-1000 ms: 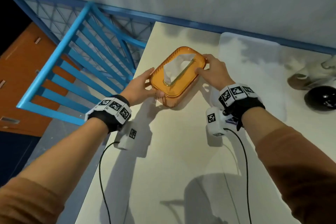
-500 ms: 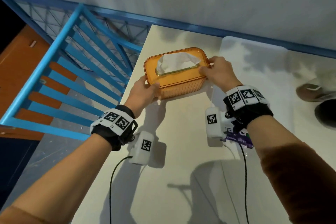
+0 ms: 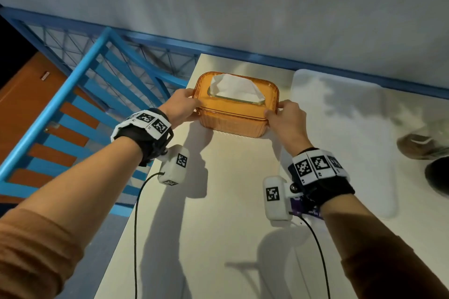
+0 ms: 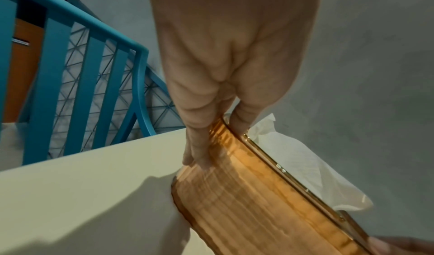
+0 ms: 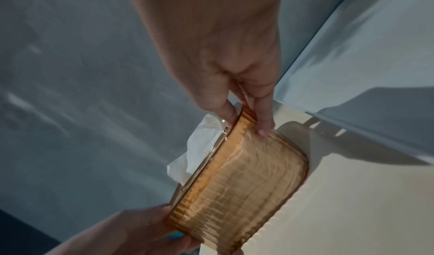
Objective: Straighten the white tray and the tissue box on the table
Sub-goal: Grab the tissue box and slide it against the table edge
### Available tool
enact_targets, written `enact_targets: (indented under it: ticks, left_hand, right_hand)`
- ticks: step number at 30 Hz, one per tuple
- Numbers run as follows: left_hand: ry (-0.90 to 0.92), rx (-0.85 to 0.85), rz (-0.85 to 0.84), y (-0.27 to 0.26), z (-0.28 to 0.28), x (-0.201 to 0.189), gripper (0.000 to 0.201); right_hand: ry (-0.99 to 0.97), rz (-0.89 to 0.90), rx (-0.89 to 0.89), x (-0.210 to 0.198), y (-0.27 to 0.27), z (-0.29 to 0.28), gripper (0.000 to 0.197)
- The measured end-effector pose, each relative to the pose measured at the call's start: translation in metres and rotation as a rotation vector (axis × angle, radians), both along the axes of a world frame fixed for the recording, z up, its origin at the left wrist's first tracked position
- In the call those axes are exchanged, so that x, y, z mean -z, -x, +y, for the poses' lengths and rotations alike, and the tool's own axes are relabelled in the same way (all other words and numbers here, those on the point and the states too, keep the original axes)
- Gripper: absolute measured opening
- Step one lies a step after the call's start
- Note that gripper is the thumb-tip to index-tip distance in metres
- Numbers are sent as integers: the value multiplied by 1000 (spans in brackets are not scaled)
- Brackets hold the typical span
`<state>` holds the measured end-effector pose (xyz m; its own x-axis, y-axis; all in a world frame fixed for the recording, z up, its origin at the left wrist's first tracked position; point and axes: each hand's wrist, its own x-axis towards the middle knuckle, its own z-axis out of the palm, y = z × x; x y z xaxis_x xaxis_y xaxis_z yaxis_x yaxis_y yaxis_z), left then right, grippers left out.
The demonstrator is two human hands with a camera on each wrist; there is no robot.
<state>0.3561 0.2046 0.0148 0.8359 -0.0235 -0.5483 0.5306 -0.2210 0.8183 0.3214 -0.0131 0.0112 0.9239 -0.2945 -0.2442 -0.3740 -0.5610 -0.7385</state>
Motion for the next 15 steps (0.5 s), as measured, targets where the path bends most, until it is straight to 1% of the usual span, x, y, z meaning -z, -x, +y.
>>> enact_targets:
  ticks: [3, 7, 12, 15]
  left_hand:
    - [-3, -12, -19, -18, -3, 0, 37]
    - [7, -39, -30, -38, -7, 1, 39]
    - [20, -69, -50, -60, -14, 3, 42]
    - [8, -72, -59, -72, -18, 3, 37]
  right_hand:
    - [-2, -8, 13, -1, -19, -1, 29]
    - [-11, -15, 47, -1, -45, -6, 30]
    - [10, -9, 61, 4, -75, -11, 24]
    - [28, -14, 44, 8, -91, -15, 16]
